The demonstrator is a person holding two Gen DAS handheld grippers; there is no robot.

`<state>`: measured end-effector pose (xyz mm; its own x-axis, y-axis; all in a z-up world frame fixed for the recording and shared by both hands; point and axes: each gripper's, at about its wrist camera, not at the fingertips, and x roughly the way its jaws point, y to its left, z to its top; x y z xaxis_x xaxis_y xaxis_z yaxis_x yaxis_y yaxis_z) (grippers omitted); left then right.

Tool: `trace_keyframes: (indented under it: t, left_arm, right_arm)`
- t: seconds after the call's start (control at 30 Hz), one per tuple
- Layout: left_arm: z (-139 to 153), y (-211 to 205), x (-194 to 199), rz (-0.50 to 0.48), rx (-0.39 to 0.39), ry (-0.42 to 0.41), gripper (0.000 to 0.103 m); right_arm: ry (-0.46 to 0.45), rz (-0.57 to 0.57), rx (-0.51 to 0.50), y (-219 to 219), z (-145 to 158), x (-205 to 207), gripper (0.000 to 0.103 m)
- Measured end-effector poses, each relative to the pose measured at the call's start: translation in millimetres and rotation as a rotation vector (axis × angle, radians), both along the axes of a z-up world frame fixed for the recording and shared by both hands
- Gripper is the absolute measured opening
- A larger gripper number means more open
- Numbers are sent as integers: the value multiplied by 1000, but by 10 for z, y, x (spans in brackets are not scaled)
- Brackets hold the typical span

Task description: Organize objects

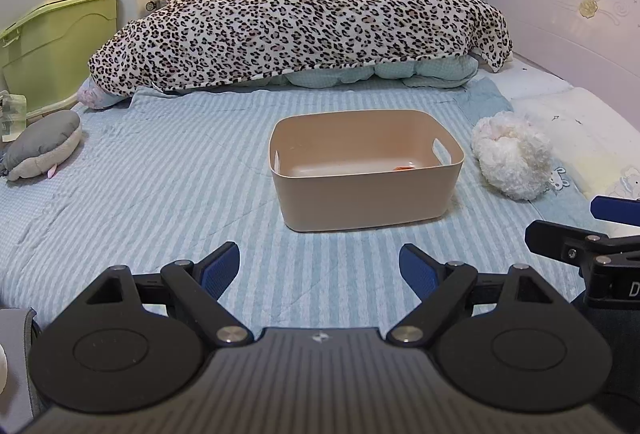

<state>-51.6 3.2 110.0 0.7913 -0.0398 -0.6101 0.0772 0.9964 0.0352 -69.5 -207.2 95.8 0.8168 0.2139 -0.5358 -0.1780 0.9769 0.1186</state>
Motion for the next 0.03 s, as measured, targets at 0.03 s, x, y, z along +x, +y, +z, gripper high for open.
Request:
trace_keyframes:
  t: [0.03]
  left_arm:
    - [-3, 0, 0, -2, -1, 2, 87]
  right_arm:
    - [2, 1, -1, 1, -4, 1, 103]
